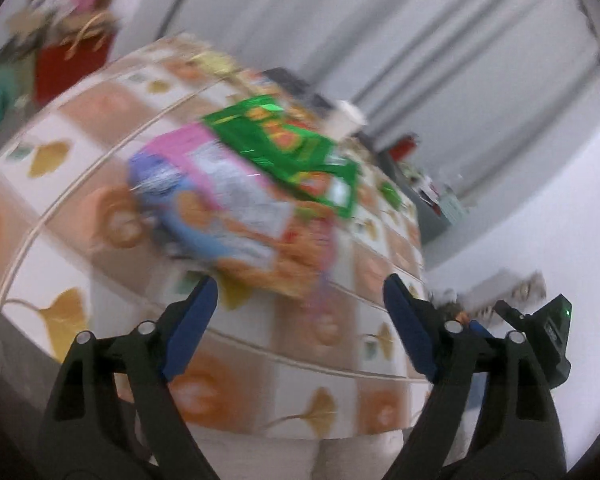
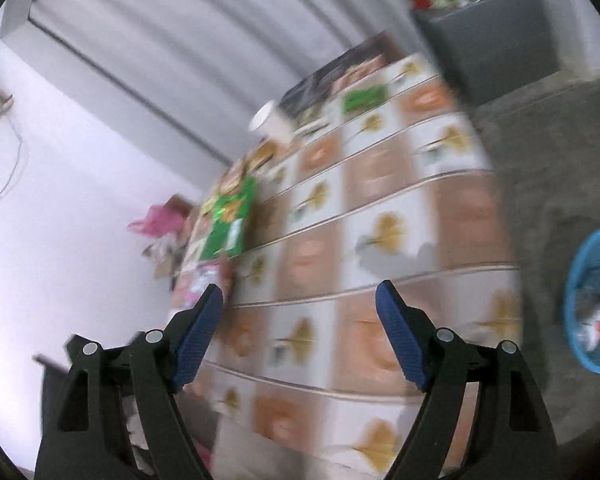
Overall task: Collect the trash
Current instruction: 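Move both tools back over the table toward the snack bags, then grasp the pink chip bag with the left tool while the right tool grasps the green snack bag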
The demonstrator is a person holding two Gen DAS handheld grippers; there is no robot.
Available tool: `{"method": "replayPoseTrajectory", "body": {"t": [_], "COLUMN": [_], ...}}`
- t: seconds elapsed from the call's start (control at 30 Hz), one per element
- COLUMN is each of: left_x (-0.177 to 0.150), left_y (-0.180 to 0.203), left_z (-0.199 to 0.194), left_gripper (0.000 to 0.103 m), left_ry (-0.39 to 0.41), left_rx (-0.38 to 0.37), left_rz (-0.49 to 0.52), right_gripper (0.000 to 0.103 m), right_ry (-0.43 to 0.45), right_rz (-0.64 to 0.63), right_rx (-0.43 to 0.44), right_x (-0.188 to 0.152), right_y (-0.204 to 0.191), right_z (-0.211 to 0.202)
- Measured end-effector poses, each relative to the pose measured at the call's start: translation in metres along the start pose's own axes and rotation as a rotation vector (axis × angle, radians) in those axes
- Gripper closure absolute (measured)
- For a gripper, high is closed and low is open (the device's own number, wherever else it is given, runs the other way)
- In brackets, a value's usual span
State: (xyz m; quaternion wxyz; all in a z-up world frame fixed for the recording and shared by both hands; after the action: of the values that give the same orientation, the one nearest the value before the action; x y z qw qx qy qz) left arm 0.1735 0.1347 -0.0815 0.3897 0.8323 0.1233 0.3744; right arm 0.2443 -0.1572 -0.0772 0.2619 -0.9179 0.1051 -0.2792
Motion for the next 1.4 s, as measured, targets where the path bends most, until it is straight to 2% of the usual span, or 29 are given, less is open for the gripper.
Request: {"method": "replayPoseTrajectory", "body": {"t": [0.2, 0.33, 0.37, 0.47, 0.6, 0.83, 0.97, 1.03, 1.13, 1.3, 1.4], "left_x": [0.009, 0.014, 0.016, 0.022, 0.028, 0.033, 0.036, 0.036, 0.037, 0.04, 0.042], "left_y": [-0.051, -0.064, -0.067, -0.07, -0.074, -0.084, -0.089, -0.091, -0.093, -0.094, -0.092], "left_z": [0.008, 0.017, 0.02, 0.026, 0.031, 0.035, 0.036, 0.036, 0.034, 0.029, 0.025], "left_gripper": [0.034, 0.039, 0.043, 0.047, 0.061, 0.078, 0.084, 0.087, 0.091, 0.094, 0.096], "left_ry": [0.02, 0.033, 0.032, 0.041, 0.042, 0.043, 0.052, 0.055, 0.064, 0.088, 0.1], "left_rx": [0.004, 0.013, 0.019, 0.04, 0.096, 0.152, 0.149, 0.147, 0.151, 0.146, 0.142], "left_rz": [-0.157, -0.191, -0.2, -0.185, -0.142, -0.103, -0.117, -0.123, -0.124, -0.124, -0.119], "right_gripper": [0.026, 0.026, 0.026, 0.026, 0.026, 0.028, 0.039, 0.041, 0.051, 0.08, 0.09], "right_ry": [-0.102, -0.158, -0.178, -0.221, -0.256, -0.309, -0.33, -0.329, -0.331, -0.327, -0.317], "right_rz": [-0.018, 0.022, 0.041, 0.068, 0.09, 0.096, 0.089, 0.089, 0.1, 0.111, 0.12], "right_rx": [0.058, 0.112, 0.122, 0.136, 0.123, 0.129, 0.13, 0.132, 0.135, 0.15, 0.167], "right_x": [0.009, 0.022, 0.026, 0.033, 0.039, 0.036, 0.029, 0.028, 0.03, 0.031, 0.034], "right_y": [-0.058, -0.079, -0.084, -0.093, -0.099, -0.115, -0.119, -0.12, -0.119, -0.115, -0.114], "right_z": [0.062, 0.1, 0.114, 0.145, 0.176, 0.21, 0.219, 0.22, 0.224, 0.222, 0.215]}}
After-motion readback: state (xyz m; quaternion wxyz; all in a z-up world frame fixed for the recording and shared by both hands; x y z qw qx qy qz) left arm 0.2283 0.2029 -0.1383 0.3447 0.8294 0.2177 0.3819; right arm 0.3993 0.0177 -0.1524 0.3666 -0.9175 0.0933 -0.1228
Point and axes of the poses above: each gripper's, at about its wrist camera, not at the fingertips, and z roughly the way its jaws point, y to its right, x to its top, the point moved 10 cm from there along z, roughly the way its jaws point, and after that the axes turned 14 degrees about -x, right-handed, at the moved point
